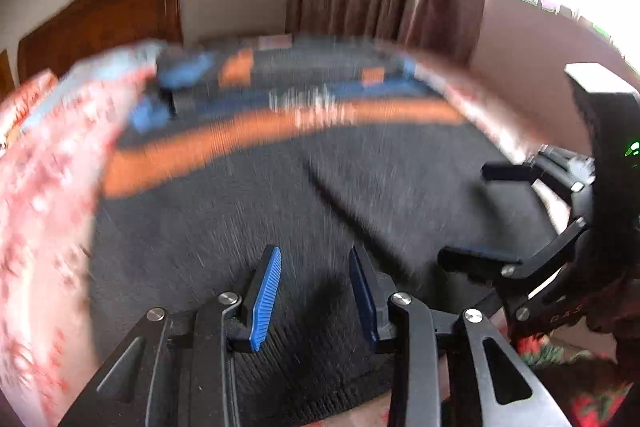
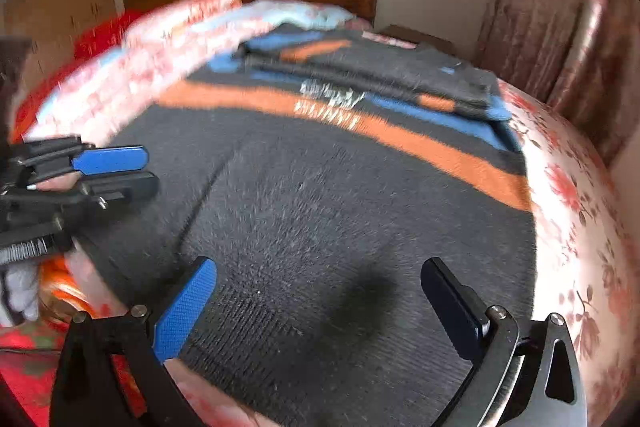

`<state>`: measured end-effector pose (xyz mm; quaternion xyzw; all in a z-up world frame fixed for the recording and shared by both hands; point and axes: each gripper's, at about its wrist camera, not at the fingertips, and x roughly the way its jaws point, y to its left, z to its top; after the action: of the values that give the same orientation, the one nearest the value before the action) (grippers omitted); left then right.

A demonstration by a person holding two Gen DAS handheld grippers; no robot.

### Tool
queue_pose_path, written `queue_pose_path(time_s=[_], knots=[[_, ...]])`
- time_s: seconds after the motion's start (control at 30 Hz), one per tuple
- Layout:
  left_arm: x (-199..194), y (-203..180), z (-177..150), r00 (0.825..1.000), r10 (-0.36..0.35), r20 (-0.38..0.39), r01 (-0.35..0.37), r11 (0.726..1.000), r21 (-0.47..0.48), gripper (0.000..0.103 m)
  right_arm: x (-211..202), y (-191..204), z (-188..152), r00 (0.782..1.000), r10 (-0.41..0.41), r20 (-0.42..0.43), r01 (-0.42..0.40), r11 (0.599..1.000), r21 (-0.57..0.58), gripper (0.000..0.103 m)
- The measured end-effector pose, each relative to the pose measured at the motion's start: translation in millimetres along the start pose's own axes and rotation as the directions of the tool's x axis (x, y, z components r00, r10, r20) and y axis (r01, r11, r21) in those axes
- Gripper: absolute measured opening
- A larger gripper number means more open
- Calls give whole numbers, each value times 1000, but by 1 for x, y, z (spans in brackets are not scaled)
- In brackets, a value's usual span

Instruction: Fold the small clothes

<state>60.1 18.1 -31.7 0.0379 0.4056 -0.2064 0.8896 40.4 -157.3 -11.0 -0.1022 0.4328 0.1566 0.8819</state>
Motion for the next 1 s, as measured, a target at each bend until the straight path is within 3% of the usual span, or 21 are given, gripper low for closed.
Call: queue_pose_path(time_s=[0.03, 0.07, 0.33, 0.47, 0.6, 0.67, 0.73, 0.83, 0.93, 1.0], knots=[[-4, 4, -4, 999, -12, 37, 12, 1000, 1, 36, 6, -1, -5, 1000, -10, -27, 10, 1000, -7, 103], [-5, 10, -6, 999, -32, 33, 32, 999, -15, 36, 4, -8, -10, 1000, 25, 3, -25, 999, 22, 103], [-11, 70, -12, 982, -188, 12, 185, 952, -242, 27, -13, -48, -41, 1000, 12, -23, -11, 998, 54, 103], [-16, 74, 13, 992, -124, 14, 124, 957, -262, 27, -17, -43, -33, 996, 13, -86, -8, 998, 55, 103], [-7, 75, 70, 987, -95, 130, 124, 963, -239, 28, -27, -39, -6, 998, 51, 23, -53, 997, 62, 103], [6, 77, 95, 985, -69, 157, 105, 967, -231, 28, -21, -36, 8, 998, 5, 62, -9, 998, 62, 103], [27, 82, 117, 986, -44, 164, 82, 970, -229, 28, -5, -36, 14, 999, -14, 45, 11, 997, 71, 103], [54, 87, 125, 991, -7, 130, 36, 974, -223, 28, 20, -37, 5, 998, -29, -53, 32, 998, 52, 103], [76, 99, 105, 998, 3, 68, 14, 970, -241, 28, 15, -48, -7, 1000, 11, -25, -10, 998, 59, 103], [73, 117, 101, 994, -61, 85, 86, 943, -323, 31, 13, -54, -8, 998, 23, -60, -20, 998, 54, 103]])
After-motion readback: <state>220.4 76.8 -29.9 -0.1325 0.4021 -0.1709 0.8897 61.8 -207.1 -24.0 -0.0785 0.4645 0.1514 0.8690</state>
